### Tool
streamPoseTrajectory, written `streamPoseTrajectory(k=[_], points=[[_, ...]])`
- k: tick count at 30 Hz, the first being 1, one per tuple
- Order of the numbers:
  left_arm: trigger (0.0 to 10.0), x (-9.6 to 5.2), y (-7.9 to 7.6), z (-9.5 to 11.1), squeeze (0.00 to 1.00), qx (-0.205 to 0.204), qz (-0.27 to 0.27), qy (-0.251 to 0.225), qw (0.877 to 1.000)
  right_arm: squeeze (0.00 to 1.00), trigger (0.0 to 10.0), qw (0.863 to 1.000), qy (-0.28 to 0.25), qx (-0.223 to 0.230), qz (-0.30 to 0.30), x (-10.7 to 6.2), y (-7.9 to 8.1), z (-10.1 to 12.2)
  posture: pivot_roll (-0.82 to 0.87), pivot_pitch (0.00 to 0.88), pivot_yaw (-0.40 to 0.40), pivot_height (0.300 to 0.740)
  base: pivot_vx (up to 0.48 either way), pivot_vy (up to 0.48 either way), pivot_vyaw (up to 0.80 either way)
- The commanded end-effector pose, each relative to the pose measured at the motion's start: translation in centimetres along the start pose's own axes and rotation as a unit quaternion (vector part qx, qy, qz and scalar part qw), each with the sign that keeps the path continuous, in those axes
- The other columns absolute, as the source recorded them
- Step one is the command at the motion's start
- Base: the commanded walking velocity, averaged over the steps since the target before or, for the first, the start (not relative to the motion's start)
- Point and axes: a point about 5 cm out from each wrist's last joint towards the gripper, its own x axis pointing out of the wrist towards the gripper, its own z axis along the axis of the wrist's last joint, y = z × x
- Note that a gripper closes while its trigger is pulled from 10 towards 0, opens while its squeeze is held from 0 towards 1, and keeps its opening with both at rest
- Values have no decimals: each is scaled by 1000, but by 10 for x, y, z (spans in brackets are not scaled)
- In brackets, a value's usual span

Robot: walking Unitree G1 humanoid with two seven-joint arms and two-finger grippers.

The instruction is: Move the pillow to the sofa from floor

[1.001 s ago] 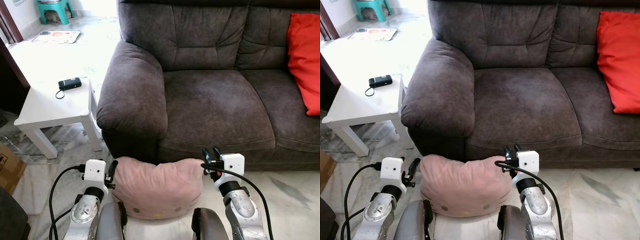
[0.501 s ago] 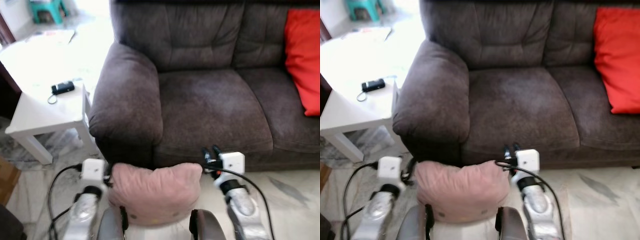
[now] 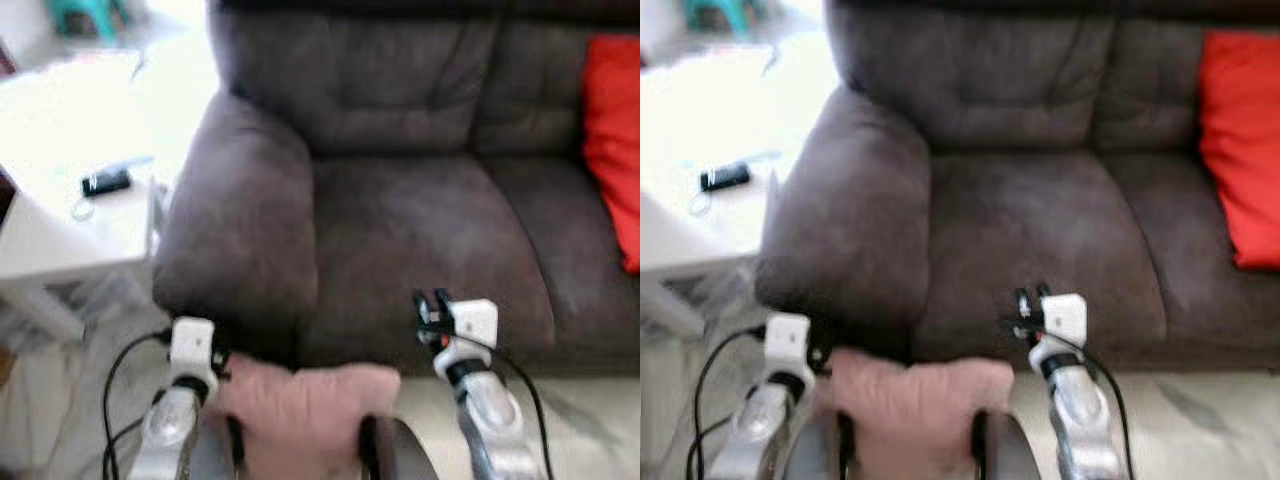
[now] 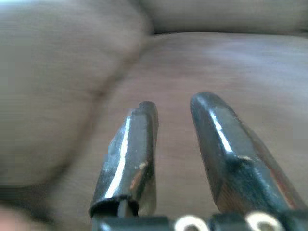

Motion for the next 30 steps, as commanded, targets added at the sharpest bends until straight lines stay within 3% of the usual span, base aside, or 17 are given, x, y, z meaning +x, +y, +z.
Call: streamPoseTrajectory(k=[1, 8, 11, 15, 30], points=[[10000, -2, 6, -10, 0, -11, 12, 33, 999, 0, 10000, 1000, 12, -7, -11, -7, -9, -5, 26, 95, -33, 559, 0, 0, 0], [10000, 0, 15, -22, 0, -37, 28, 84, 995, 0, 10000, 1000, 12, -8, -10, -8, -10, -5, 25, 105, -38, 559, 0, 0, 0], [10000, 3, 17, -27, 0, -74, 38, 110, 990, 0, 10000, 1000, 12, -8, -8, -9, -10, -4, 20, 112, -43, 559, 0, 0, 0], [10000, 6, 18, -33, 0, -82, 48, 146, 985, 0, 10000, 1000, 9, -9, -3, -9, -11, -1, -1, 132, -54, 559, 0, 0, 0], [10000, 14, 17, -30, 0, -82, 59, 152, 983, 0, 10000, 1000, -3, -8, 10, -7, -8, 5, -17, 155, -76, 559, 0, 0, 0]])
